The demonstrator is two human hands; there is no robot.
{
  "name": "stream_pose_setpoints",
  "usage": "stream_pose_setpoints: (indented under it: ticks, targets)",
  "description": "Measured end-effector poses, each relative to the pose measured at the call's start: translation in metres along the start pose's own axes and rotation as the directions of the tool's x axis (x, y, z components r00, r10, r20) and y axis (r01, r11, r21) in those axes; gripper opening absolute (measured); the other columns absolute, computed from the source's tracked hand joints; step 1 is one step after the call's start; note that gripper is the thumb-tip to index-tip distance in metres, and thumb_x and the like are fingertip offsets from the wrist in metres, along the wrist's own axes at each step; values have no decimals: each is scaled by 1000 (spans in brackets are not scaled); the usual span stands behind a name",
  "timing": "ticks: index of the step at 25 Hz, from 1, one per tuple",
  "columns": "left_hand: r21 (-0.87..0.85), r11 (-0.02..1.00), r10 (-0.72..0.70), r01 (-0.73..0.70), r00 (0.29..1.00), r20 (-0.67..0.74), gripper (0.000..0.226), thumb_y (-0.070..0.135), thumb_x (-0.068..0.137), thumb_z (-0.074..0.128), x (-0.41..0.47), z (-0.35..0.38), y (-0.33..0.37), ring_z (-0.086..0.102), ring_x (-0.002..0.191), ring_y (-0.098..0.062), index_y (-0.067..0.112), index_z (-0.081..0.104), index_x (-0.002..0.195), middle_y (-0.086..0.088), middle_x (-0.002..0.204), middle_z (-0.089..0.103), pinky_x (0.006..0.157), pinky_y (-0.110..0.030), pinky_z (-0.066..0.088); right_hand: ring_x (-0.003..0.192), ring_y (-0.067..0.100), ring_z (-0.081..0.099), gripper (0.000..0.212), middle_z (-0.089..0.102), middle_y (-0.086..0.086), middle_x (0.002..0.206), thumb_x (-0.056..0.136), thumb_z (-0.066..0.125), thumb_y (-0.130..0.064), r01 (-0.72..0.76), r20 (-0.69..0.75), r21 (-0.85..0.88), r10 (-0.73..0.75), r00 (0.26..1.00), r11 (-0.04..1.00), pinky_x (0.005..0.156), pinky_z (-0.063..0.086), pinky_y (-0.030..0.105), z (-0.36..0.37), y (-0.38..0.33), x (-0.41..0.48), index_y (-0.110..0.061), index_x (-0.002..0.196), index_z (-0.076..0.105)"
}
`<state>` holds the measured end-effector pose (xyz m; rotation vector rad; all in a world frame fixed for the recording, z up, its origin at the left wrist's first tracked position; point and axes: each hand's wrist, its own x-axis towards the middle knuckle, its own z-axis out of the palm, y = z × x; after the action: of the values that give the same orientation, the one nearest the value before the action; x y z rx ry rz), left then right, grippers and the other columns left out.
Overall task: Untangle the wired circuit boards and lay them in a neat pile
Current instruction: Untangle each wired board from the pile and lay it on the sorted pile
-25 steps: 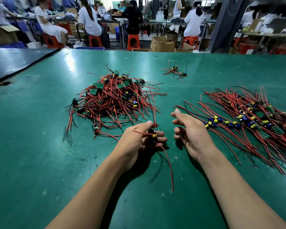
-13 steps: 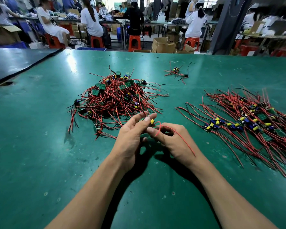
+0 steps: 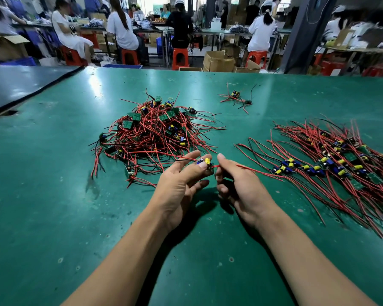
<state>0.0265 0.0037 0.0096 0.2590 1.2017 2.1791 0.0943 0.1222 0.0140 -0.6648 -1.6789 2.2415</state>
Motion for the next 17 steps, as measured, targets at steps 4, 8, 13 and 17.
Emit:
stream_pose_setpoints:
  ticks: [4, 8, 13, 17]
  targets:
    - [-132, 990, -38, 45, 998, 56, 43, 0, 76, 67, -2, 2, 3, 72, 84, -15, 7, 62, 119, -6, 110, 73, 73, -23, 59, 42, 8, 38, 33, 50, -4, 59, 93, 62, -38, -99, 80, 223, 83, 993, 970, 40, 33, 19, -1, -1, 2, -18, 67, 57]
    - [-267, 953, -100, 140, 982, 159, 46, -8, 68, 63, -3, -1, 6, 72, 97, -25, 4, 63, 113, -13, 114, 71, 80, -31, 59, 42, 7, 38, 28, 51, -6, 61, 82, 68, -40, -48, 120, 276, 15, 993, 960, 43, 32, 18, -5, -6, 0, -22, 62, 59]
    - [-140, 946, -267, 292, 948, 174, 21, 21, 76, 62, -5, -2, 10, 67, 53, -14, 5, 72, 85, -8, 71, 71, 50, -23, 56, 59, 12, 43, 30, 54, -4, 65, 72, 79, -46, -19, 284, 189, -37, 958, 982, 59, 32, 25, -7, -6, -4, -23, 62, 62]
    - [51, 936, -349, 347, 908, 232, 38, 45, 74, 63, -9, -1, 10, 61, 45, -10, 10, 76, 69, -2, 62, 66, 44, -22, 52, 58, 16, 47, 28, 54, 2, 66, 81, 72, -46, 42, 359, 59, -60, 932, 997, 61, 31, 33, -11, -5, -4, -23, 69, 59]
